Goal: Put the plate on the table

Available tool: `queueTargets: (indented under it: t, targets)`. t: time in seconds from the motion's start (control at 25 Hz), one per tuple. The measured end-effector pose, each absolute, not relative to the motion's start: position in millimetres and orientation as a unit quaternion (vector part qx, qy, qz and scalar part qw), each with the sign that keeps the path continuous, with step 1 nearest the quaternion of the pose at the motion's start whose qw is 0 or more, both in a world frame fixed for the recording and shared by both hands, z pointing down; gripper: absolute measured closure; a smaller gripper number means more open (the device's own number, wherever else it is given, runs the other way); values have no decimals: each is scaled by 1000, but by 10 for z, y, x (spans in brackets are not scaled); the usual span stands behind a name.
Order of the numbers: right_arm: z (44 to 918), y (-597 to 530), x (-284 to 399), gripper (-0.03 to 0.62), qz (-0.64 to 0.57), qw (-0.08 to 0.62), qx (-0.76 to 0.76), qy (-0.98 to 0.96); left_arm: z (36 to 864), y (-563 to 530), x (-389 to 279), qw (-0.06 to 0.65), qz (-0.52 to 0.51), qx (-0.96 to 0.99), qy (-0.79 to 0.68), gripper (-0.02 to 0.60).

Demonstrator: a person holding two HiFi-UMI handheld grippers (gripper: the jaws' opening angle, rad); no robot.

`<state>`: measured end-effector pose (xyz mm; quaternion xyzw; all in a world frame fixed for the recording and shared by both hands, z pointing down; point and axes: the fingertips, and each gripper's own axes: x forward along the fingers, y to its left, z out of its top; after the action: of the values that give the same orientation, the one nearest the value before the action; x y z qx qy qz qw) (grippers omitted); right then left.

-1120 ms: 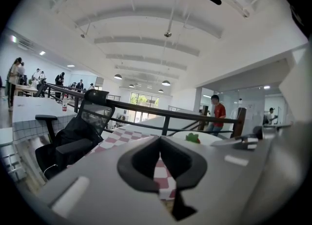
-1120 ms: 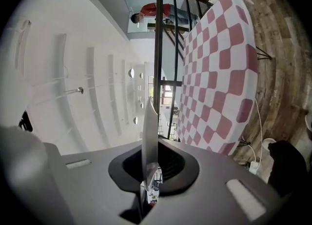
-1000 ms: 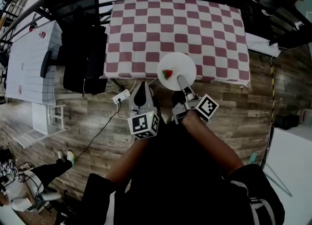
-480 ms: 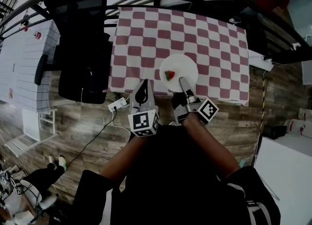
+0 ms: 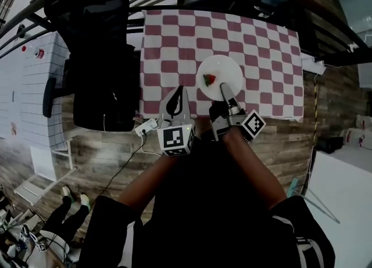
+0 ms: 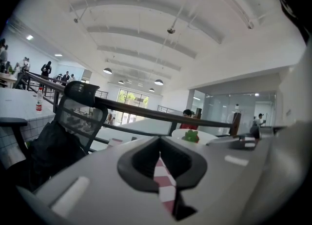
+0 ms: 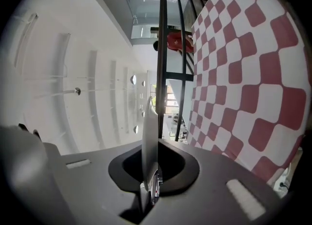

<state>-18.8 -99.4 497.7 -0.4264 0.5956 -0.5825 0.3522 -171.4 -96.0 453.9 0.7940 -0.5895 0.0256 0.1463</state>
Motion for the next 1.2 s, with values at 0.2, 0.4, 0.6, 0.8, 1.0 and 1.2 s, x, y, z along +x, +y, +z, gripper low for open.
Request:
queueTargets:
  t: [0.2,0.4,0.6,0.8,1.0,1.2]
  targets:
    - [5082,-1064,-161,585,-581,336,-442,596,4627,-1036,-1748,160,24,793,-587,572]
    - [5211,-1195,-100,585,-578,326,-454,595,4614,-1209,-1708,144,26,795,-588,572]
    - [5445,-1404,-261,585,-580,314,-434,614,4677,-1331,-1844,142,33,787,-599,572]
    - [5604,-1597,-261,585,-582,306,-428,620,4688,-1496,-1818,131,48,791,-596,572]
    - [5819,-1840,-236,585,-581,287,-425,632,4788,-1657,-1598,144,55,807,-570,572]
    - [6070,-2058,-160,585,-598,287,-431,612,4887,-1820,-1481,146,84,808,-565,572]
